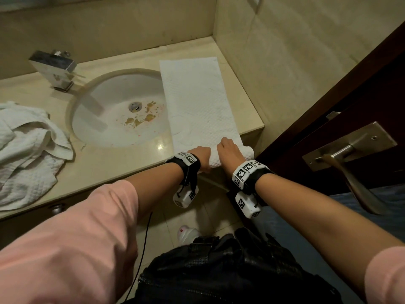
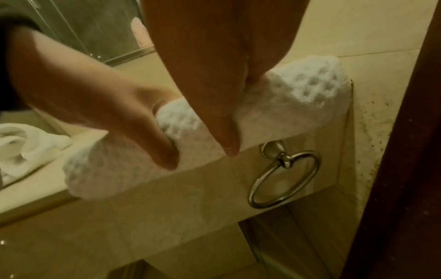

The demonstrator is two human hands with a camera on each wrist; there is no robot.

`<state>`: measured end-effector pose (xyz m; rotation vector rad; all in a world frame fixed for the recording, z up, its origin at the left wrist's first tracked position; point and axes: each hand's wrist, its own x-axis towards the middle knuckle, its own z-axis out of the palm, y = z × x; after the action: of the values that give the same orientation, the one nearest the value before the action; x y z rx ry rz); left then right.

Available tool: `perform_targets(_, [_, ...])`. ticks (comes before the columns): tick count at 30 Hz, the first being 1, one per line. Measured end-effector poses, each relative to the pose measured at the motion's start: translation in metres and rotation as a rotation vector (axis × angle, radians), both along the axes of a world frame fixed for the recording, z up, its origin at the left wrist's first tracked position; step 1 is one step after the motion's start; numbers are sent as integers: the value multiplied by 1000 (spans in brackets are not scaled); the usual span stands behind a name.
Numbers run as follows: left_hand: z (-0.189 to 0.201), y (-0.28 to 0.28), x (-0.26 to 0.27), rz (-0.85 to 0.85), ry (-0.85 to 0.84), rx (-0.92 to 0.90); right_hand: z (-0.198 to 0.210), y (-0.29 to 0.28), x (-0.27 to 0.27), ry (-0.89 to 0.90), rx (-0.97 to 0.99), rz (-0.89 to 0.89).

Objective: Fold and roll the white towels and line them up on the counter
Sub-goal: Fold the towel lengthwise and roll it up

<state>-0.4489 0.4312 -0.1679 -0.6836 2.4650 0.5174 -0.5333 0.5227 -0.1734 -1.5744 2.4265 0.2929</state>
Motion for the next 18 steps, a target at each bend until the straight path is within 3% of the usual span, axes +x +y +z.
perform_targets(8, [-6,8,7,-64,193,-298,14,-19,-14,-40,188,20])
perform_targets(18, [1,-3,0,-26,108,-113,25,-26,-17,-194,158,-96])
